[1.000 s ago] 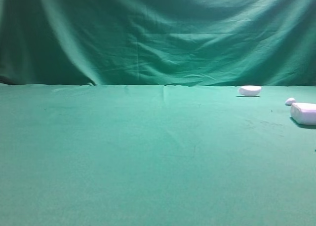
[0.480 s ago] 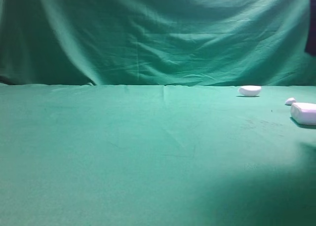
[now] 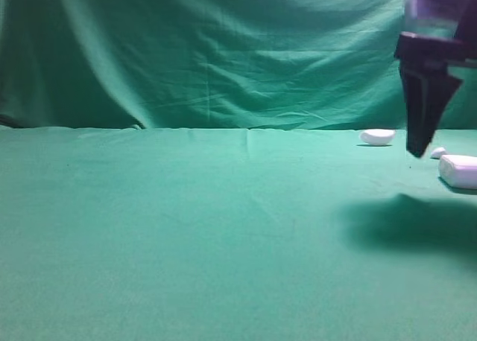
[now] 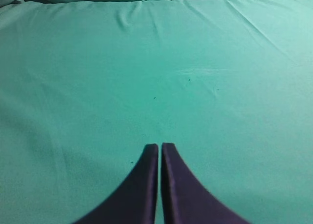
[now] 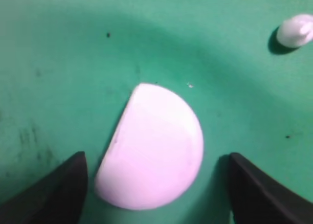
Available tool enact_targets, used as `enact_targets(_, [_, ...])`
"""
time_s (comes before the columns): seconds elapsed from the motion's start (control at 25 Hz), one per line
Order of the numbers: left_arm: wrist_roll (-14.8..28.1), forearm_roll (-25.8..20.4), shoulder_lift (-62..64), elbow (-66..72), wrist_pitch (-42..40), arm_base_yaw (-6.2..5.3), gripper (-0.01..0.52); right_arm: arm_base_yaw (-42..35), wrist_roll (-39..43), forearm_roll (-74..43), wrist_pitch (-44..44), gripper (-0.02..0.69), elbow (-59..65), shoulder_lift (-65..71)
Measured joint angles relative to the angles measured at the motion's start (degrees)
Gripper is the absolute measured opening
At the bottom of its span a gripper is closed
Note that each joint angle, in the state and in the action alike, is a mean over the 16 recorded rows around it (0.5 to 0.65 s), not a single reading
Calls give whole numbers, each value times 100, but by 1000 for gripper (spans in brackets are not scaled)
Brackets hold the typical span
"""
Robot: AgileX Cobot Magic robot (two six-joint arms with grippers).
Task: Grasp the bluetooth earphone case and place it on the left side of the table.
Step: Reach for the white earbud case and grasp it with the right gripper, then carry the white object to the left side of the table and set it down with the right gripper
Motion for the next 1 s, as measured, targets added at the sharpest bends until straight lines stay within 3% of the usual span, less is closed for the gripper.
enact_targets(0.28, [0,0,0,0,0,0,0,3,156,-185,-2,413,-81,99])
enact_targets(0.52, [0,0,0,0,0,0,0,137,148,-162,579,344,-690,92])
enact_targets(1.0, [0,0,0,0,0,0,0,1704,-104,-18,1931,335,-3646,525])
